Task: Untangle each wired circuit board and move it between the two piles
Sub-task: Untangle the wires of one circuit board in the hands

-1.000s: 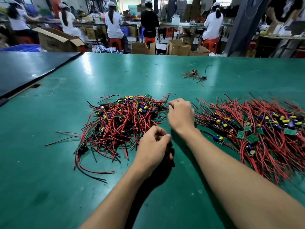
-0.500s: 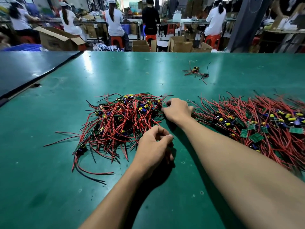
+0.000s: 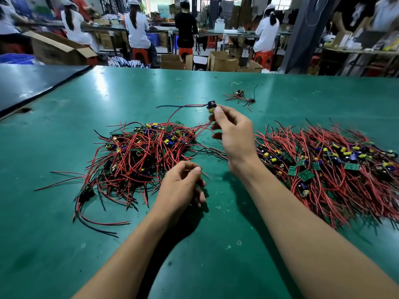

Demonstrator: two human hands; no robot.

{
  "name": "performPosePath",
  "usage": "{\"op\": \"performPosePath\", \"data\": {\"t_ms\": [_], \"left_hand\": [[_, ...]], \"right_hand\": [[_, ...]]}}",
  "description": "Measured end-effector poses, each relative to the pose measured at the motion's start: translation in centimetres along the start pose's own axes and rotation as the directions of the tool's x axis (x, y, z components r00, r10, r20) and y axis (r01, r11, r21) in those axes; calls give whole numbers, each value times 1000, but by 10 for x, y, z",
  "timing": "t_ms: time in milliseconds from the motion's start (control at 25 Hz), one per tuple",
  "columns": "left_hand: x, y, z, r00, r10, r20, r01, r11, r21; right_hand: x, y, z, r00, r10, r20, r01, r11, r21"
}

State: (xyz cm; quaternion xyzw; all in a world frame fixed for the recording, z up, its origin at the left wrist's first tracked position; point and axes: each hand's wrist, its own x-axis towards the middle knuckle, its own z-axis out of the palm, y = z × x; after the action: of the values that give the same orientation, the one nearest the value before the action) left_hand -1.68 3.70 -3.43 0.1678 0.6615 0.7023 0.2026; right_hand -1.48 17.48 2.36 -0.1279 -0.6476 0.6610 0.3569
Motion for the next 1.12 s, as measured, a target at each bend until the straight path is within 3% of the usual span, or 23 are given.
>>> {"op": "performPosePath", "data": {"t_ms": [160,240,360,480,600,680,760,880,960,1120], "left_hand": [[-1,-1,1,1000,-14,-17,13,995,-99],[-4,0,4,1000,2,11,0,991,-137],[-6,-1,8,996,63,57,-56,991,-123],[-8,-4,7,980,197,23,-198,979,49],[-8,-2,7,984,172,-52,-170,985,39],[-7,0,8,991,108,-77,-109,994,-9],[-7,0,7,996,65,-68,-65,998,0],[-11,3,6,998,-5,67,10,997,-79],[-13,3,6,989,-36,146,44,998,-52],[-19,5,9,939,-80,334,113,990,-79]], "right_hand": [[-37,0,-30,920,361,153,-390,884,260],[-58,8,-43,844,482,236,-531,813,240],[-76,18,-48,766,560,316,-631,748,205],[-83,19,-38,753,570,328,-643,743,187],[-87,17,-34,764,534,363,-598,797,87],[-87,19,-42,857,405,319,-341,909,-239],[-85,19,-48,920,233,314,-100,916,-389],[-83,20,-49,916,132,380,-48,974,-223],[-80,20,-49,935,114,337,-67,987,-148],[-75,22,-51,904,351,245,-378,923,76]]}}
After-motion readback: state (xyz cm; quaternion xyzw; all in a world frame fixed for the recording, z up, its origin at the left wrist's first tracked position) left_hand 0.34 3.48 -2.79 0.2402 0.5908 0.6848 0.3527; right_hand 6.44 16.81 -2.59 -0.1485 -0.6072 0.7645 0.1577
